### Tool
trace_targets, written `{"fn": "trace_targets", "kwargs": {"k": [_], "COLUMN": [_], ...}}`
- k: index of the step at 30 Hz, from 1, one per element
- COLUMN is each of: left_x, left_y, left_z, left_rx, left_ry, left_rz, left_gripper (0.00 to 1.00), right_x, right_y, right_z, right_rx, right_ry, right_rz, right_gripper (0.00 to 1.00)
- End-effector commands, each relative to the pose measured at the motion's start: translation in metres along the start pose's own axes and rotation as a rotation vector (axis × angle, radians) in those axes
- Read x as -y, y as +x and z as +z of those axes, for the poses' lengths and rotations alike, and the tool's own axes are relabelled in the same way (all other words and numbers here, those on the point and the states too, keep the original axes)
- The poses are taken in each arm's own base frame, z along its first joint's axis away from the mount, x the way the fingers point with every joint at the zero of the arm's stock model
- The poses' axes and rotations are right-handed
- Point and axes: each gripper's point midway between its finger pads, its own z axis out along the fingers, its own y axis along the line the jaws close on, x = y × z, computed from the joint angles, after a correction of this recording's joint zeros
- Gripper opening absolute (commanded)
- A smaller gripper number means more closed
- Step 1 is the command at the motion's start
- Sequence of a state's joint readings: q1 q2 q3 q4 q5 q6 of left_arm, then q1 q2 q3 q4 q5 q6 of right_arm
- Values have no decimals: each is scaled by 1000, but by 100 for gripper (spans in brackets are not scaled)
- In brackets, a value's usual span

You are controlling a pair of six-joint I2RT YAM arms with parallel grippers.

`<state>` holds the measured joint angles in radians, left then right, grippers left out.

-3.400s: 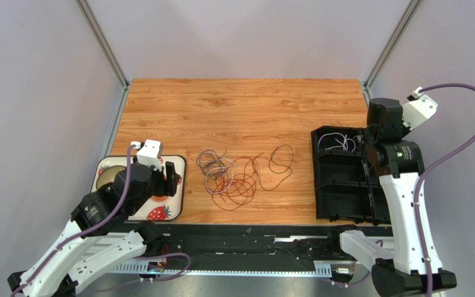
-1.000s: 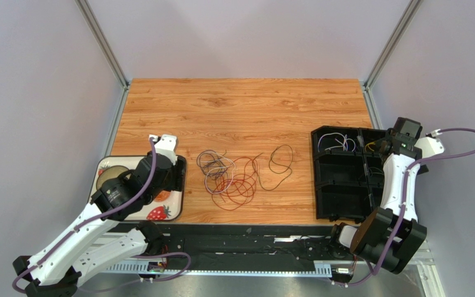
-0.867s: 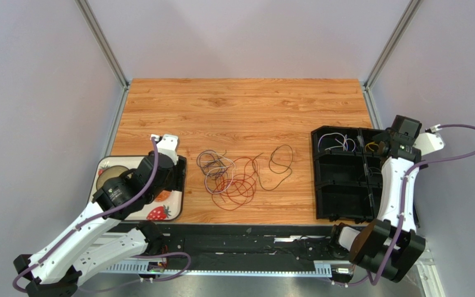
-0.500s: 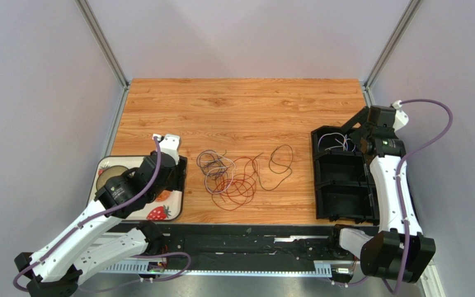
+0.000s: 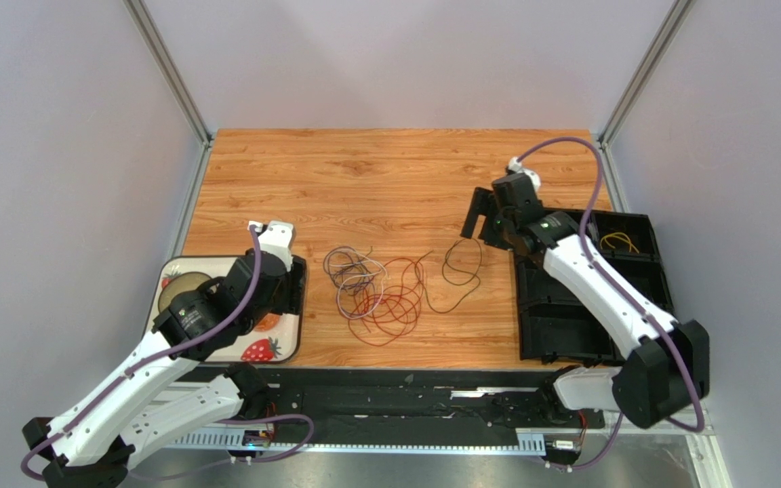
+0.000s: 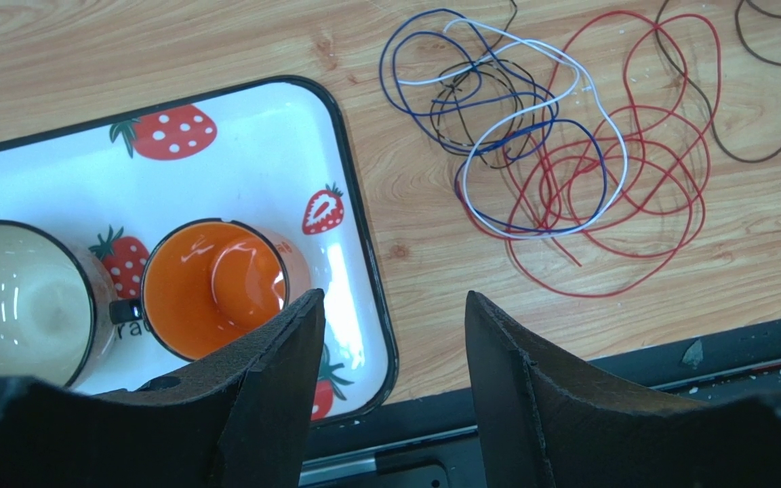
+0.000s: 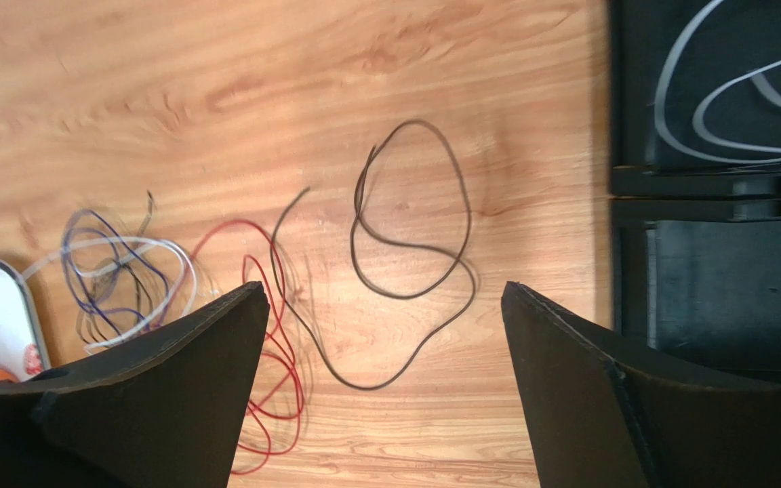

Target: Untangle the cables

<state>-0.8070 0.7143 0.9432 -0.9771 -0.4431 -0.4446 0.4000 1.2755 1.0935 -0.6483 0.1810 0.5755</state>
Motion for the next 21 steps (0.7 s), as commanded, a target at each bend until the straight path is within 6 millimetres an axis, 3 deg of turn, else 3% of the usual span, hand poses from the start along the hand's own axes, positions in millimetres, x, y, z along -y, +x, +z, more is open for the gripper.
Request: {"fn": "trace_targets", "kwargs": {"k": [1, 8, 13, 21], "left_x": [-2, -4, -4, -4], "left_y": [-15, -16, -16, -16], "left_z": [-14, -17, -17, -17], "left_rx": [63, 82, 86, 85], "left_ry": [18, 21, 23, 21], "left_rz": [-50, -62, -63, -64], "left_gripper": [62, 62, 62, 62], "right_x": [-25, -59, -79, -90], "right_y": [10, 43, 75, 106], "right_z": [19, 38, 45, 63], "right_rx": [-33, -121, -184, -268], "right_ry": [7, 12, -46, -80], "right_rz": [-47, -160, -206, -243], "right_gripper": [88, 88, 82, 72]}}
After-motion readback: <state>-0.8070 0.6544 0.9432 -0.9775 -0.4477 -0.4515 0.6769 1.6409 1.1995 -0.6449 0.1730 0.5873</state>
